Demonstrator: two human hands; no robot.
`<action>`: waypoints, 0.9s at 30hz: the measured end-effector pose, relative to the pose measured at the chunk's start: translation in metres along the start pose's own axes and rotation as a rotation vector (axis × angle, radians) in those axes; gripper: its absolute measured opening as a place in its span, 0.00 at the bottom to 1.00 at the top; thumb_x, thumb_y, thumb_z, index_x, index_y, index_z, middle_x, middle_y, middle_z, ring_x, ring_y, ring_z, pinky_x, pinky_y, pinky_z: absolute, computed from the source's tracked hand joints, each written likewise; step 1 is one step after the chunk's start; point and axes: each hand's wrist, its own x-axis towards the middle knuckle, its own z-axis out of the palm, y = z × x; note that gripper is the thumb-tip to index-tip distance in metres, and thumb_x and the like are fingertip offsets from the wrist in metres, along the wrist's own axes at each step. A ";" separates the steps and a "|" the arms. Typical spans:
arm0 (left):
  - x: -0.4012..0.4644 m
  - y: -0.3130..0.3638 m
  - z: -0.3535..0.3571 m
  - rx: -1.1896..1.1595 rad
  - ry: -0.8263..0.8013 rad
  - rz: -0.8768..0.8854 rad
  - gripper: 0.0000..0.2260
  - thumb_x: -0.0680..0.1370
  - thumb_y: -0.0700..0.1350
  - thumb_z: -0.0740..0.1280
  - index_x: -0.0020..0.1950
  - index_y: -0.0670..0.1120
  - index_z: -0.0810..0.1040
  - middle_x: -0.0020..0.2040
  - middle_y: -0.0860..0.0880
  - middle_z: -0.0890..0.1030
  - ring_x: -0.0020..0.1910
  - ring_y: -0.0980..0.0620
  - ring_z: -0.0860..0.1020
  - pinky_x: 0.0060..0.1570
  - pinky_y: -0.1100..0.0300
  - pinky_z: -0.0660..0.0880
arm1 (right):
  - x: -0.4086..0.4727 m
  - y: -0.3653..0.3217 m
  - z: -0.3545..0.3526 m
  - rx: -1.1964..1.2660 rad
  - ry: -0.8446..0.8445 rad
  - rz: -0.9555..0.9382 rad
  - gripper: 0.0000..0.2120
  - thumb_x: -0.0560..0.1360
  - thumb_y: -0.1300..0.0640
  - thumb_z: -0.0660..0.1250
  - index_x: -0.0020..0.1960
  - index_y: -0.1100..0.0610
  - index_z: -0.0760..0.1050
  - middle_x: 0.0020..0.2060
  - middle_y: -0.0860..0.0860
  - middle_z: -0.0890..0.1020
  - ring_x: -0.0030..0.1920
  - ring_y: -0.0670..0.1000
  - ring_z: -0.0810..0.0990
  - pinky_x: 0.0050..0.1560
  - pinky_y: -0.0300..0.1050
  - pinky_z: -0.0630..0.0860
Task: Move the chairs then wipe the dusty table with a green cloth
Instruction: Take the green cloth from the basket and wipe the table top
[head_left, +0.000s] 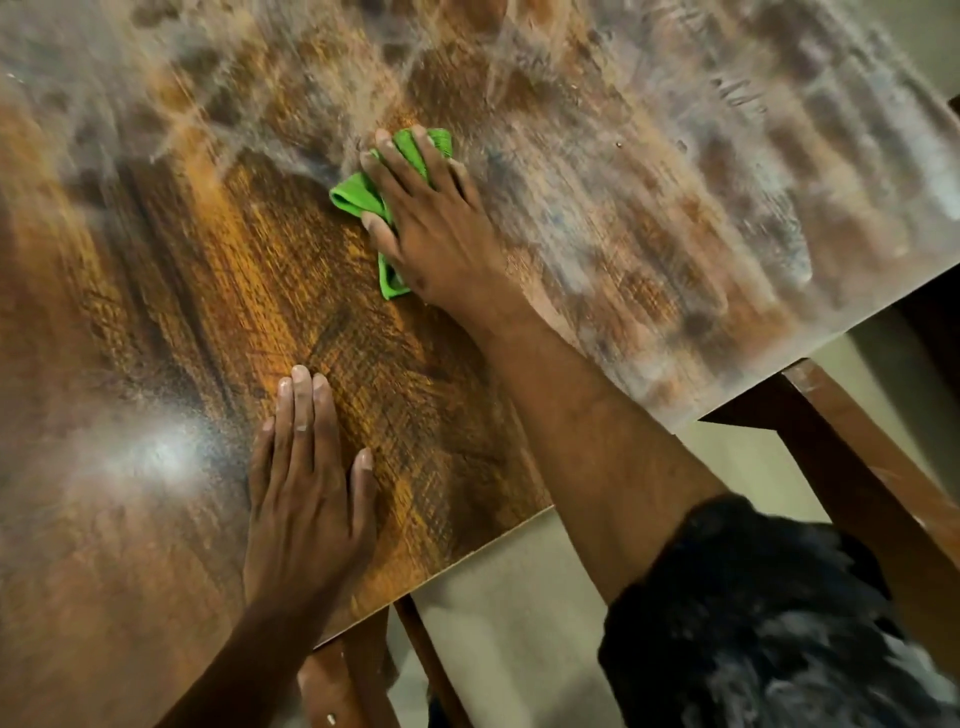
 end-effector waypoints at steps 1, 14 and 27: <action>0.000 0.000 0.000 -0.004 0.001 0.000 0.31 0.86 0.51 0.52 0.87 0.41 0.50 0.88 0.43 0.50 0.87 0.47 0.48 0.83 0.41 0.54 | -0.001 0.000 0.000 0.005 0.011 0.000 0.30 0.87 0.40 0.48 0.86 0.50 0.56 0.86 0.48 0.55 0.86 0.56 0.48 0.83 0.58 0.53; 0.001 0.000 -0.004 0.015 0.000 0.002 0.31 0.86 0.52 0.52 0.87 0.41 0.50 0.88 0.43 0.51 0.87 0.47 0.49 0.83 0.41 0.55 | -0.217 0.071 -0.032 -0.016 -0.070 0.067 0.29 0.88 0.42 0.50 0.87 0.47 0.50 0.86 0.46 0.50 0.86 0.52 0.44 0.84 0.59 0.52; 0.005 0.005 -0.010 -0.005 0.006 -0.003 0.31 0.86 0.51 0.54 0.87 0.41 0.53 0.88 0.43 0.52 0.87 0.46 0.51 0.83 0.43 0.55 | -0.039 0.036 -0.013 0.046 0.020 0.023 0.30 0.88 0.39 0.48 0.86 0.50 0.54 0.86 0.49 0.54 0.86 0.55 0.47 0.84 0.59 0.52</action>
